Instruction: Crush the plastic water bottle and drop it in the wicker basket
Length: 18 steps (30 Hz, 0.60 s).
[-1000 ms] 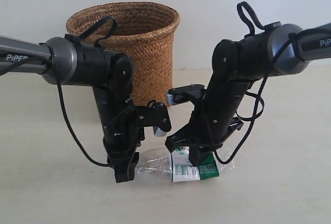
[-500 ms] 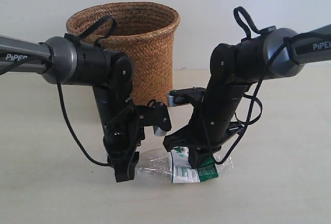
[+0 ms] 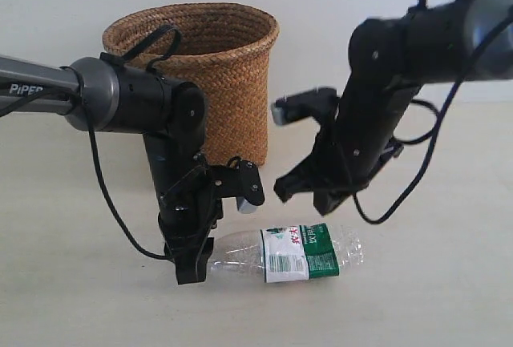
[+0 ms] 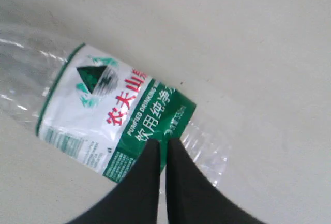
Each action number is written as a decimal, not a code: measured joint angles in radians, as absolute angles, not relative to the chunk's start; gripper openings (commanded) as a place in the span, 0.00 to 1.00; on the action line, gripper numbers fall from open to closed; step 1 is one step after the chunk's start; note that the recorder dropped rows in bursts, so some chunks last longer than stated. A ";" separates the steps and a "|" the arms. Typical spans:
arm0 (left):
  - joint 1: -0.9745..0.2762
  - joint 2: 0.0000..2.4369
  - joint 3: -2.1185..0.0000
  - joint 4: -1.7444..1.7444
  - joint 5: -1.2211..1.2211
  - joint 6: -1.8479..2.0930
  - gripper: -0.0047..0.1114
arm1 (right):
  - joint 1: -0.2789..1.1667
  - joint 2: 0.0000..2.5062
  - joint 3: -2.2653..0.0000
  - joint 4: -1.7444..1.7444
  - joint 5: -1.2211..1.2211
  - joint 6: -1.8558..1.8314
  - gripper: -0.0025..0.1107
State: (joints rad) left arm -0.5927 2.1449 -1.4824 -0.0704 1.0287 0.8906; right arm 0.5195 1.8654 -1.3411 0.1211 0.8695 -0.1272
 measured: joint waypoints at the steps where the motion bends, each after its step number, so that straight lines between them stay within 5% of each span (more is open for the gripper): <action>1: -0.593 2.145 -1.482 -0.070 1.031 0.891 0.07 | 0.520 1.819 -1.341 0.109 0.868 -0.127 0.02; 18: -0.593 2.145 -1.482 -0.070 1.035 0.891 0.07 | 0.520 1.020 -1.207 0.000 0.808 -0.092 0.02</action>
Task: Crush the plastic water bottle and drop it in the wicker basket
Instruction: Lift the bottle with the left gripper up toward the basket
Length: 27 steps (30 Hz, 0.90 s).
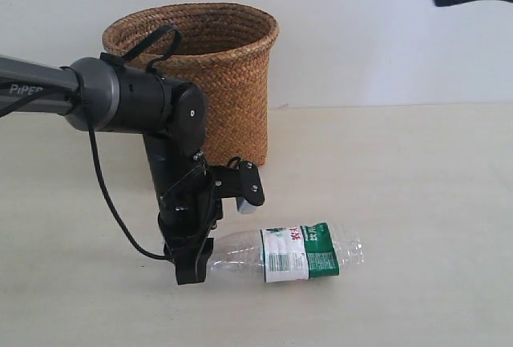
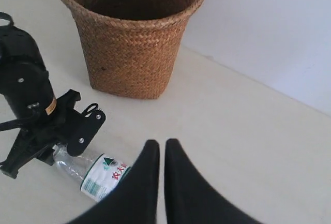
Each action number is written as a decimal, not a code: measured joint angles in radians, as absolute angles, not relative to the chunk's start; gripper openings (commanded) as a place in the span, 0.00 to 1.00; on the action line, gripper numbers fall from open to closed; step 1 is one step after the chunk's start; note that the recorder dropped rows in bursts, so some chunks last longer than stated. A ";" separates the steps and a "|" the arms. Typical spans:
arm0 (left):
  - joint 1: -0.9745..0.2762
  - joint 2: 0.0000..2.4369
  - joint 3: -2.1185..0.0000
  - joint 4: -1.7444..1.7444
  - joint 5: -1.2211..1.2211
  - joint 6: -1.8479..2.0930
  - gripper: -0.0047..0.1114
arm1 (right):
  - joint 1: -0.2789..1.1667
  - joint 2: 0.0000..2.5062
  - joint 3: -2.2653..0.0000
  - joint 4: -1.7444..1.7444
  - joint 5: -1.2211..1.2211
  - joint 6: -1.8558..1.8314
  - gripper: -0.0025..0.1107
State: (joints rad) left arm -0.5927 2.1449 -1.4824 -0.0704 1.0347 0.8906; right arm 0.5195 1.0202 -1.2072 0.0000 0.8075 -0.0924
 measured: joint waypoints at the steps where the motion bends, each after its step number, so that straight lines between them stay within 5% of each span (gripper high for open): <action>1: -0.593 2.145 -1.482 -0.070 1.035 0.891 0.07 | 0.520 0.975 -1.172 0.000 0.792 -0.092 0.02; 15: -0.593 2.093 -1.481 -0.070 1.035 0.891 0.07 | 0.520 0.267 -0.626 -0.007 0.653 -0.042 0.02; 27: -0.593 1.798 -1.481 0.029 1.107 0.821 0.07 | 0.520 0.190 -0.573 0.000 0.646 -0.025 0.02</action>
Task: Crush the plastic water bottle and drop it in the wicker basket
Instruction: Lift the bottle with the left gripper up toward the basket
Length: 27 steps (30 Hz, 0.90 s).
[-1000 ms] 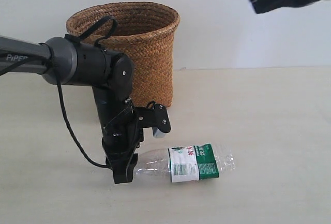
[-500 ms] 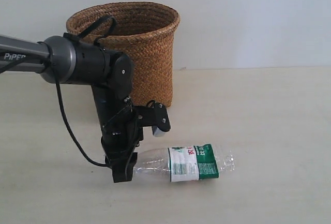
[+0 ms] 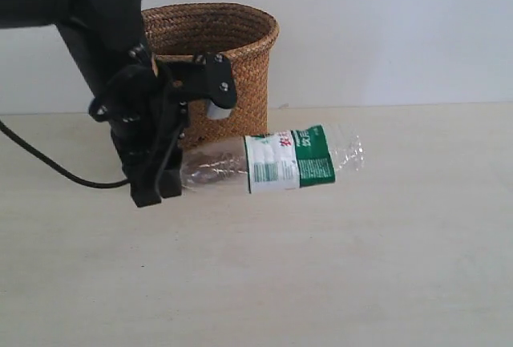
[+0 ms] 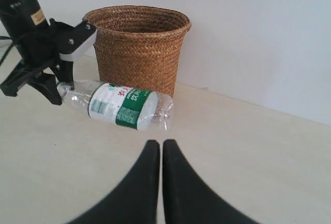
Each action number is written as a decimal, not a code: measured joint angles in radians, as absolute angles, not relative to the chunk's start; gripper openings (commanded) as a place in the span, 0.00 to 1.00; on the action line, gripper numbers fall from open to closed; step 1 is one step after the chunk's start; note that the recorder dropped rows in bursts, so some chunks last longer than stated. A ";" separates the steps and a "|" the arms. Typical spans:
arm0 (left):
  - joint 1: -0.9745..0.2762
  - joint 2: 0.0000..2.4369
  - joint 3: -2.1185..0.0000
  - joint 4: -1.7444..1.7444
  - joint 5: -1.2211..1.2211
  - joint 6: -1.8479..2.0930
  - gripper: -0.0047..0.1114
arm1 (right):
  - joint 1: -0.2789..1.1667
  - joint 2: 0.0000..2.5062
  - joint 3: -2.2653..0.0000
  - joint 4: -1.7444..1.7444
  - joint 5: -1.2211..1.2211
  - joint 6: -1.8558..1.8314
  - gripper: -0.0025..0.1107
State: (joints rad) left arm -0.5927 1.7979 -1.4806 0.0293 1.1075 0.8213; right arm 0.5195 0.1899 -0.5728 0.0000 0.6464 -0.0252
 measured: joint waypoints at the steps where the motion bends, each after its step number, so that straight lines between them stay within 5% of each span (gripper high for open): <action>1: -0.593 1.774 -1.481 0.046 1.119 0.812 0.07 | 0.520 0.190 -0.573 0.000 0.645 -0.025 0.02; 27: -0.499 1.586 -1.388 -0.021 1.218 0.684 0.07 | 0.520 0.190 -0.573 0.000 0.645 -0.023 0.02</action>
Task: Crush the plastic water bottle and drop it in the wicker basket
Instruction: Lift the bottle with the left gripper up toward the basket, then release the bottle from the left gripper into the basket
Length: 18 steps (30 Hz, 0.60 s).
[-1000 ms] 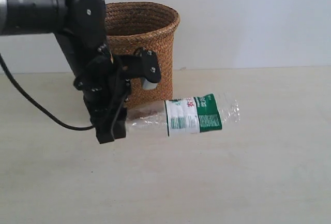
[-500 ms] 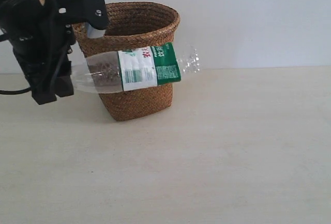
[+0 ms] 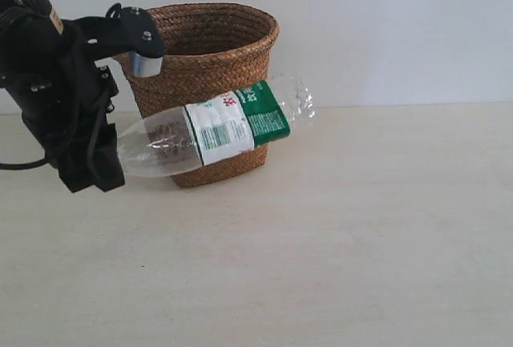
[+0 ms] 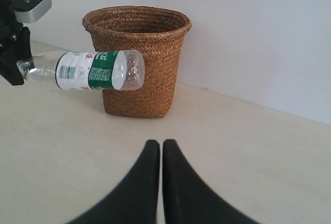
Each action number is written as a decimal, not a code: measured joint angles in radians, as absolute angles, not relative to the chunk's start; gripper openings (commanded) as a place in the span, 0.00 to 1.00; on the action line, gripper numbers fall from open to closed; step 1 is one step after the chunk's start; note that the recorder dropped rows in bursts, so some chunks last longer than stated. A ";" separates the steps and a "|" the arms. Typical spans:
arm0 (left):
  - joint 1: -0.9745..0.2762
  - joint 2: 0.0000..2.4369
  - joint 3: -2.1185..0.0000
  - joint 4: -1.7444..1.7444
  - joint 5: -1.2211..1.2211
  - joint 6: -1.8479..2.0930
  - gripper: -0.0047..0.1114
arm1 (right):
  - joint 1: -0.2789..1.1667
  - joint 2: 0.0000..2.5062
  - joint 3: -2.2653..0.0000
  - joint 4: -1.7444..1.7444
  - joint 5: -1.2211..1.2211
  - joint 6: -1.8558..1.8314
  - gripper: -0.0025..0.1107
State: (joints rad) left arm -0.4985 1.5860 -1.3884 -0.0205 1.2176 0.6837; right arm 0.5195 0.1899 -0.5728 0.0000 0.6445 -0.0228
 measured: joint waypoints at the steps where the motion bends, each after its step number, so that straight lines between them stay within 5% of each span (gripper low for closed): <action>1: -0.499 1.586 -1.377 -0.030 1.218 0.684 0.07 | 0.520 0.190 -0.573 0.000 0.645 -0.023 0.02; 7: -0.499 1.586 -1.353 0.036 1.197 0.630 0.08 | 0.520 0.190 -0.573 0.000 0.645 -0.023 0.02; 9: -0.499 1.575 -1.370 0.149 1.093 0.565 0.23 | 0.520 0.190 -0.573 0.000 0.645 -0.023 0.02; 13: -0.499 1.565 -1.577 0.335 0.857 0.480 0.83 | 0.520 0.190 -0.573 0.000 0.645 -0.023 0.02; 18: -0.499 1.584 -1.730 0.591 0.856 0.156 0.79 | 0.520 0.190 -0.573 0.000 0.645 -0.023 0.02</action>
State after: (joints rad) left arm -0.4985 1.5838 -1.7296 0.5907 0.8562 0.1560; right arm 0.5195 0.1899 -0.5728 0.0000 0.6445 -0.0228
